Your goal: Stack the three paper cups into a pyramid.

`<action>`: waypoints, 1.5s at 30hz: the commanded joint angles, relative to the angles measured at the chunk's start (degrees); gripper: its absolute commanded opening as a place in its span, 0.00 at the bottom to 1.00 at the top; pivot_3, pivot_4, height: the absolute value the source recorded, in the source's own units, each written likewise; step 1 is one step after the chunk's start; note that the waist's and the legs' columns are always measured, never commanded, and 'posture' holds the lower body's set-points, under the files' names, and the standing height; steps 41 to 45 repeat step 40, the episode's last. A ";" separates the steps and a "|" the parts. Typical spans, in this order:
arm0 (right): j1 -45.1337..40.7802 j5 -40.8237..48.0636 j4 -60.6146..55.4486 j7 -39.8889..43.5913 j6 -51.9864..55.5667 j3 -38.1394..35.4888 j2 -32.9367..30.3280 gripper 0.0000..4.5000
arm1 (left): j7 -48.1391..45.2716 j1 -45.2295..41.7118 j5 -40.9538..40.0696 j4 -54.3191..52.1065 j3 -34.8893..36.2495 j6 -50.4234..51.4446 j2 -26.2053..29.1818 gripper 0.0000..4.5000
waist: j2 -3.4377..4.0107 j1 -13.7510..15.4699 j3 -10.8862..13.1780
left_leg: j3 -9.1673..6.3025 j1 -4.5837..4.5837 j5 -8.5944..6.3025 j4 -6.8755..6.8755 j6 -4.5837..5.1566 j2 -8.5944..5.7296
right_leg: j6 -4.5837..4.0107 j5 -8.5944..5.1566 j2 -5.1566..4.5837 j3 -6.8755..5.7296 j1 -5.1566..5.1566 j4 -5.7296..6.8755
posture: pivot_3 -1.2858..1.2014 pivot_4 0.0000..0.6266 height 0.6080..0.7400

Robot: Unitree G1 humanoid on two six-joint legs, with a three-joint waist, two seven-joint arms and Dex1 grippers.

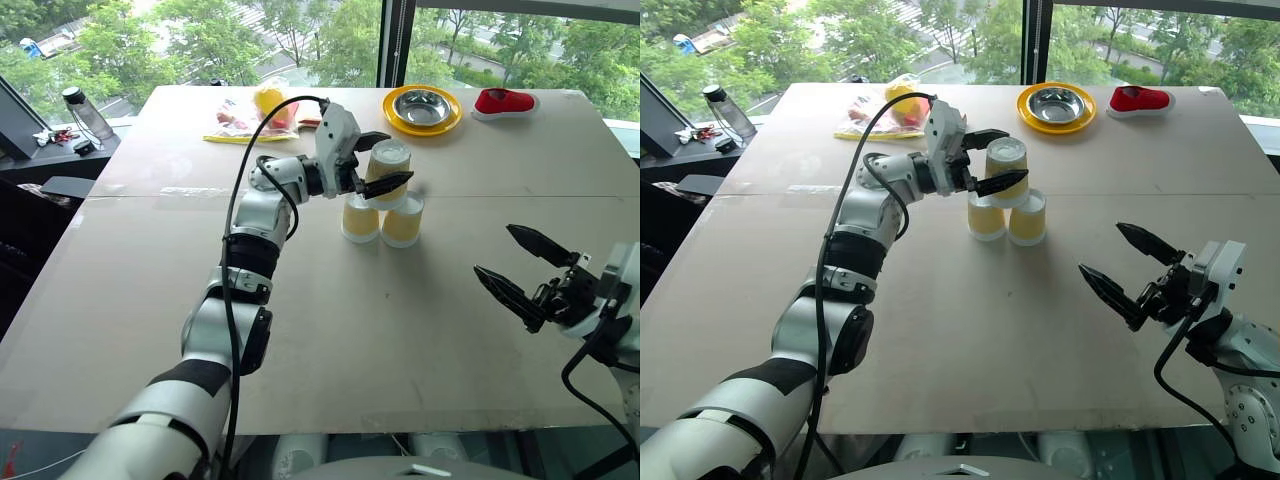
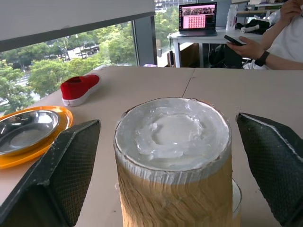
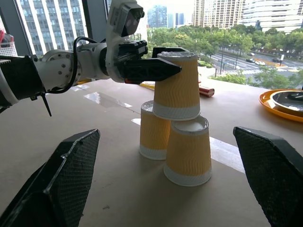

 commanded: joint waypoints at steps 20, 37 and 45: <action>4.17 -8.22 10.72 8.44 -8.35 1.07 -0.59 1.00 | 5.95 37.35 -18.04 -59.54 8.06 26.85 15.84 0.99 | 0.15 -0.80 -0.08 | 0.16 0.34 0.00 -0.09 -0.01 0.40 | -0.02 -0.01 0.06 0.44 0.00 0.21 | 0.52 0.24 1.00; 5.96 -13.25 26.23 14.73 -17.52 0.98 -1.17 1.00 | 20.36 77.15 -6.57 -66.89 11.47 16.34 13.86 0.99 | 0.36 0.67 -0.17 | 0.20 1.11 -0.03 -0.30 0.02 0.32 | -0.30 -0.12 -0.23 0.52 0.96 -0.28 | 0.52 0.24 1.00; 5.74 -13.61 26.85 14.68 -18.22 0.92 -1.30 1.00 | 20.51 76.32 -5.18 -65.32 10.67 14.31 14.01 0.99 | 0.35 0.55 -0.17 | 0.22 1.09 -0.03 -0.34 0.02 0.31 | -0.12 -0.02 -0.22 0.47 0.93 -0.30 | 0.52 0.24 1.00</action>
